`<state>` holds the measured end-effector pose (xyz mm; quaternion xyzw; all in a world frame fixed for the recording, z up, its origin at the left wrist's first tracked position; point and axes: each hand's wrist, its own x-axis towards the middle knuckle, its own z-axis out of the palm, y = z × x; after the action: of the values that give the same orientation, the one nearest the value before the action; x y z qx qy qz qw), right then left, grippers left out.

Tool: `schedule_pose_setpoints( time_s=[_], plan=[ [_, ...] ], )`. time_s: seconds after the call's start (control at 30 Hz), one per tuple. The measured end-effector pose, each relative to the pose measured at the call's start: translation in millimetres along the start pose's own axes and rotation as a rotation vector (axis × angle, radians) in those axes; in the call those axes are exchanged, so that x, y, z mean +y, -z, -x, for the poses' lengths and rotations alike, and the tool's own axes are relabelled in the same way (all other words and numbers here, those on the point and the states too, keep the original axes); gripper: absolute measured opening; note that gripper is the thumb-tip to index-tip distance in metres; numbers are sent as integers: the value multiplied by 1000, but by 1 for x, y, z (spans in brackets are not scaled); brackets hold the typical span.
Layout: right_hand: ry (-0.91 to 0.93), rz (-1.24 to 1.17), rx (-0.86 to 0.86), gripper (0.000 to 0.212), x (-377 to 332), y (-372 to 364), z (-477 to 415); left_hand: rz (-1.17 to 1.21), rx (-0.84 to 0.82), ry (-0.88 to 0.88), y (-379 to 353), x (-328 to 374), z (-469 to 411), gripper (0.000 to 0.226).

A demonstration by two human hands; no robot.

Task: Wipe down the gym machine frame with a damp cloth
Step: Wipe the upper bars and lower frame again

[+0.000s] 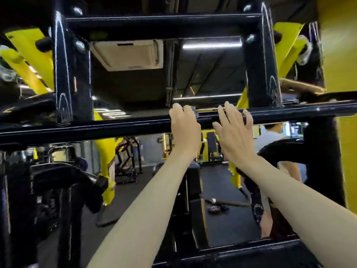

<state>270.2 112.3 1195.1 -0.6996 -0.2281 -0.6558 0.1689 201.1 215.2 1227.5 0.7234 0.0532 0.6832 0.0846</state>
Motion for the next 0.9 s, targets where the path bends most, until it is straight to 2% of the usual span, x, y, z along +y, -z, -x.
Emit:
schedule_pose_setpoints(
  time_s=[0.17,0.33,0.53,0.67,0.77,0.9],
  plan=[
    [-18,35,-18,47,110,0,5,17,-2,-52,-71,90,8,21],
    [-96,13,-137,70,190,14,2,-13,-3,-78,-124,161,19,15],
    [-140,-45,-215,70,252,12,11,-108,-72,-317,-138,177,27,30],
    [-197,-114,-240,76,298,16,6,-114,-68,-299,-154,191,35,31],
    [-245,-151,-277,69,329,9,8,-56,-132,-420,-192,234,45,36],
    [-162,-157,-309,55,352,1,4,40,-187,-351,-218,290,29,29]
  ],
)
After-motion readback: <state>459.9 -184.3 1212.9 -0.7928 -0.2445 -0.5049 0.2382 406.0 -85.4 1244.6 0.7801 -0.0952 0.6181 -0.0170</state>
